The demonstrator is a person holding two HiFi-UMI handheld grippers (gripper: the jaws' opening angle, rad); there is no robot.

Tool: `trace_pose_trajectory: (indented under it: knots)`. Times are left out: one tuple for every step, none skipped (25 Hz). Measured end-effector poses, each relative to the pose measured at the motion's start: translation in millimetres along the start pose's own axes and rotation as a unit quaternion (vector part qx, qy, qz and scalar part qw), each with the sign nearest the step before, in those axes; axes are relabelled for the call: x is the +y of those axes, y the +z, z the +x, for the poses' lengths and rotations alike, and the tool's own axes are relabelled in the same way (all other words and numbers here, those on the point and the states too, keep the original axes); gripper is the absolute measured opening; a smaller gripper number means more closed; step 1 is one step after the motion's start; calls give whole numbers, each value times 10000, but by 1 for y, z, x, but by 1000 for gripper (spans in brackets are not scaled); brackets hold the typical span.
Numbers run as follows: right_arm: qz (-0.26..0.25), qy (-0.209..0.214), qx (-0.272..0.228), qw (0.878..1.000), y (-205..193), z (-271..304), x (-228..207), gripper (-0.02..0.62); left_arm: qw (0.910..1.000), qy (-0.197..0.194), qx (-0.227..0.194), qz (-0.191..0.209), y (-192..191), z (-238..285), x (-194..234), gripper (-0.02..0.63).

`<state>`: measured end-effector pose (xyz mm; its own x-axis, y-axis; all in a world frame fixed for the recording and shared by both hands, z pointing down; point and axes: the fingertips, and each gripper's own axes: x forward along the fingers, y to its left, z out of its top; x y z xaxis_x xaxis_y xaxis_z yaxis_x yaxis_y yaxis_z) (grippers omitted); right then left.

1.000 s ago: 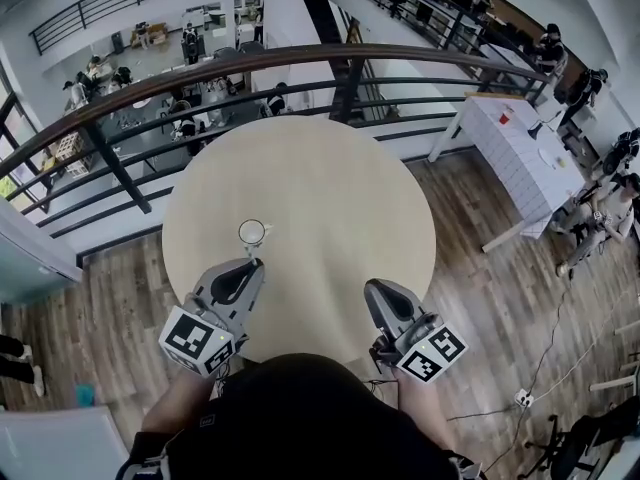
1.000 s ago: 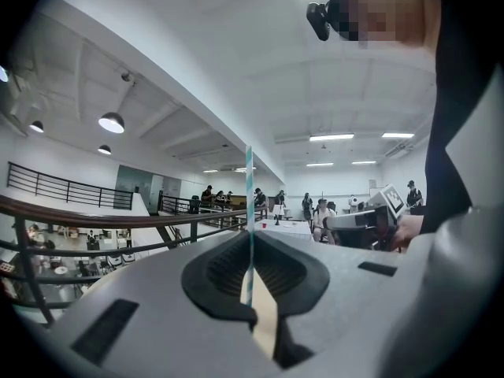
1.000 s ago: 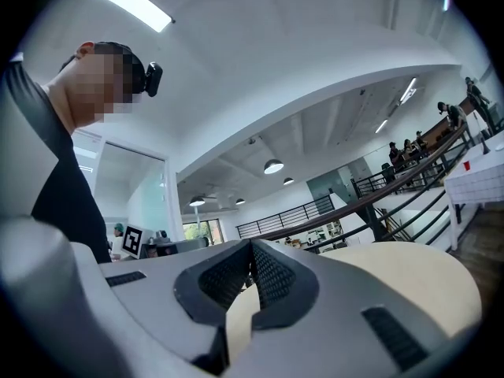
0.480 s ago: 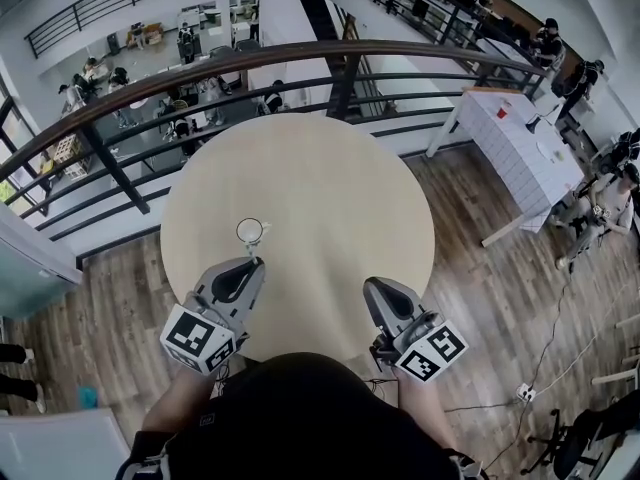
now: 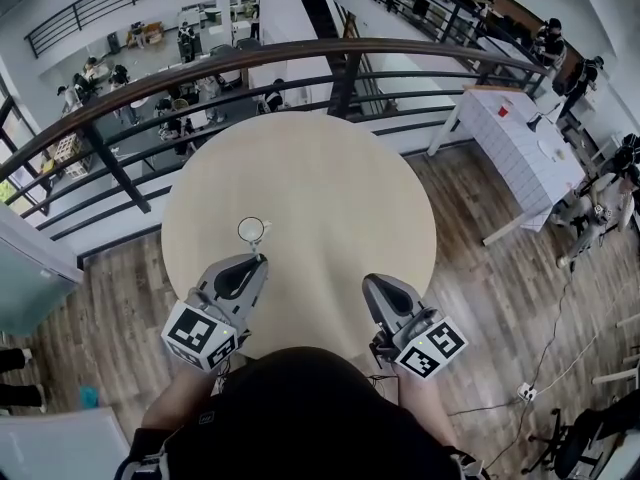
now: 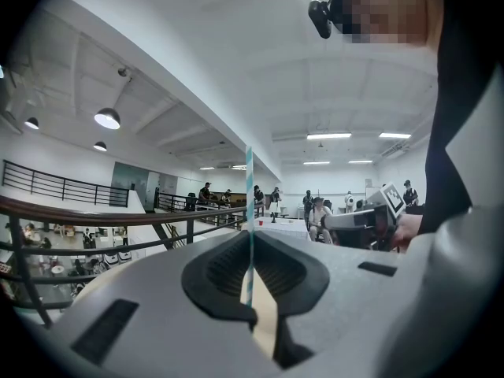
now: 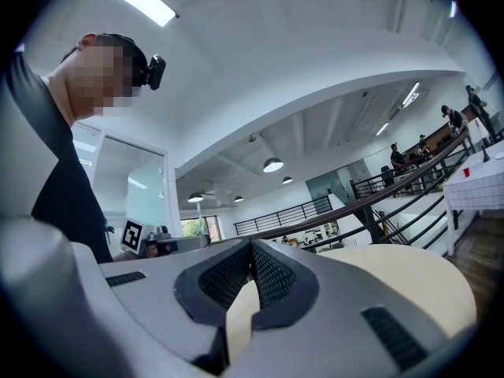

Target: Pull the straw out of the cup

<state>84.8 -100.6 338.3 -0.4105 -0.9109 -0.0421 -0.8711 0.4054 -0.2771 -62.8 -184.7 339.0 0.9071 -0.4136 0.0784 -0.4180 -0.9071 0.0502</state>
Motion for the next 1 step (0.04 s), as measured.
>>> trace_pose_trajectory:
  knots:
    - [-10,7,7,10000,-1,1,1,21,10000,-2,-5,-3,0,0,1,18]
